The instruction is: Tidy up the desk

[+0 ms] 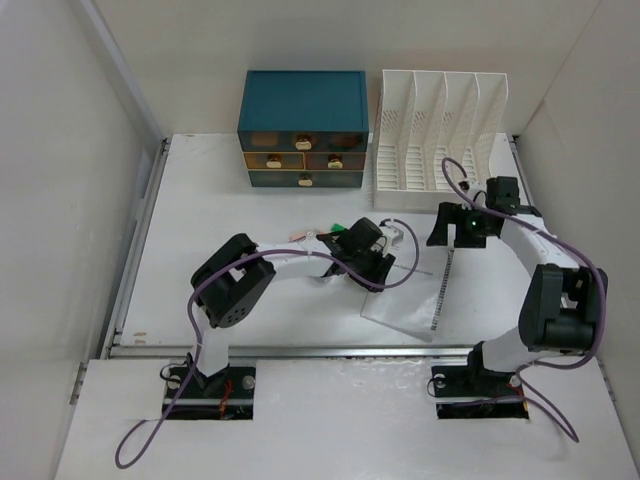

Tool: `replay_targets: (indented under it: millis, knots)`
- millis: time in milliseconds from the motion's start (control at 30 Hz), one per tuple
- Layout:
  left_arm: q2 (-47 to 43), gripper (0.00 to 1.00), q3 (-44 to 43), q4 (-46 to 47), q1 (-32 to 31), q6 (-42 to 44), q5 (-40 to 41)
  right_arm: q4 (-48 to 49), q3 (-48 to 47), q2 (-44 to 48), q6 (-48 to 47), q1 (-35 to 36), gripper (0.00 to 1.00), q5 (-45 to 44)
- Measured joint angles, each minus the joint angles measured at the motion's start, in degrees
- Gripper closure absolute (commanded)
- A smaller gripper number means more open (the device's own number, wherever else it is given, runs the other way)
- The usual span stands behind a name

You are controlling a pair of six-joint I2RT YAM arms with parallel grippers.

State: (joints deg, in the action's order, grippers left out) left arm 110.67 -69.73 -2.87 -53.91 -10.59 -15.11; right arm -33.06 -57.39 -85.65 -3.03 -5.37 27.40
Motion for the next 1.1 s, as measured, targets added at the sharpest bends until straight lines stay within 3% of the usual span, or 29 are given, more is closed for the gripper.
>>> replay_targets:
  millis: [733, 1100]
  knots:
    - [1.09, 0.59, -0.98, 0.22, 0.00, -0.04, -3.61, -1.49, -2.29, -11.47, 2.64, -2.93, 0.04, -1.70]
    - [2.10, 0.60, -2.05, 0.42, 0.00, -0.17, -4.81, -2.21, -3.41, -13.35, 2.58, -2.97, 0.12, 0.13]
